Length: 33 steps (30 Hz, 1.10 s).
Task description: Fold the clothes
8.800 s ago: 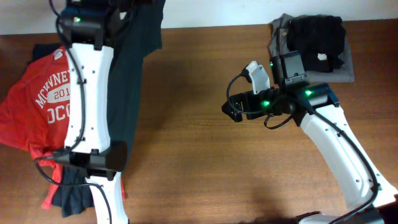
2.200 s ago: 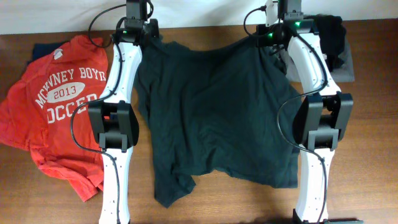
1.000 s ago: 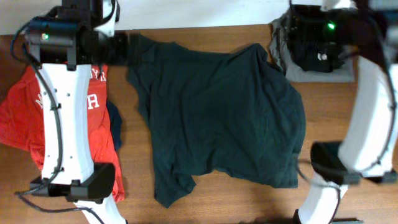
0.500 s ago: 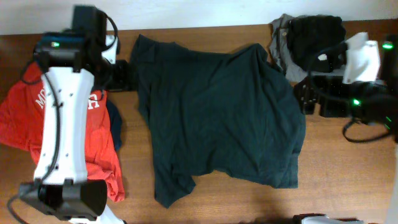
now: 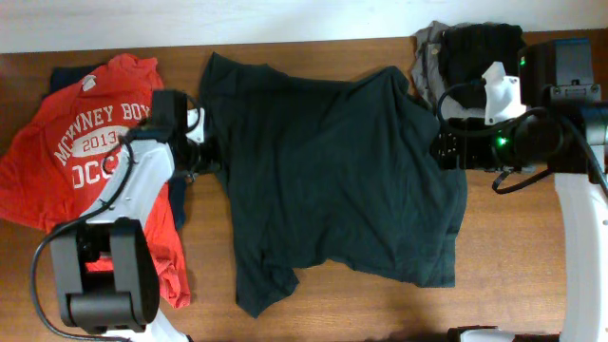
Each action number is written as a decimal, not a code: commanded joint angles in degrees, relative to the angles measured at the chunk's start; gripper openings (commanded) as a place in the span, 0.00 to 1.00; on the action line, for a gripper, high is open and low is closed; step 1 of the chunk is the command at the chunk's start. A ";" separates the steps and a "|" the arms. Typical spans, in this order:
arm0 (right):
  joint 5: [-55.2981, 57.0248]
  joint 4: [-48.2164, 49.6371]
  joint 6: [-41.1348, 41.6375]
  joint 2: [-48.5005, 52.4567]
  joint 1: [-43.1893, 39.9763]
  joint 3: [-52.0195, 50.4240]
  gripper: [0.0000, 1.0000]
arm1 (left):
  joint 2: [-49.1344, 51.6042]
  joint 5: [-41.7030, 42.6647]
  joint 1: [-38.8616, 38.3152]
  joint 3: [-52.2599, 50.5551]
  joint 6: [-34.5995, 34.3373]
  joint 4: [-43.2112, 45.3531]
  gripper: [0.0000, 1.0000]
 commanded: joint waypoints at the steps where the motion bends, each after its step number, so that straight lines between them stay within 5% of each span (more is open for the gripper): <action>1: 0.52 0.20 -0.55 -0.81 -0.04 -0.33 0.87 | -0.15 3.96 0.31 -5.18 -0.13 4.92 0.31; 15: 0.52 -0.02 -0.57 -0.81 -0.04 -0.33 0.87 | 5.22 0.68 0.31 -9.03 -3.48 12.04 0.29; 21: 0.52 -0.02 -0.55 -0.81 -0.04 -0.33 0.87 | 7.19 0.68 0.31 -9.03 -3.78 12.46 0.01; 23: 0.52 0.02 -0.55 -0.81 -0.04 -0.33 0.87 | 7.13 0.68 0.42 -8.28 -3.76 11.98 0.01; 33: 0.57 0.07 -0.59 -0.81 -0.04 -0.33 0.87 | 5.55 -4.68 5.60 15.52 -1.36 -14.71 0.01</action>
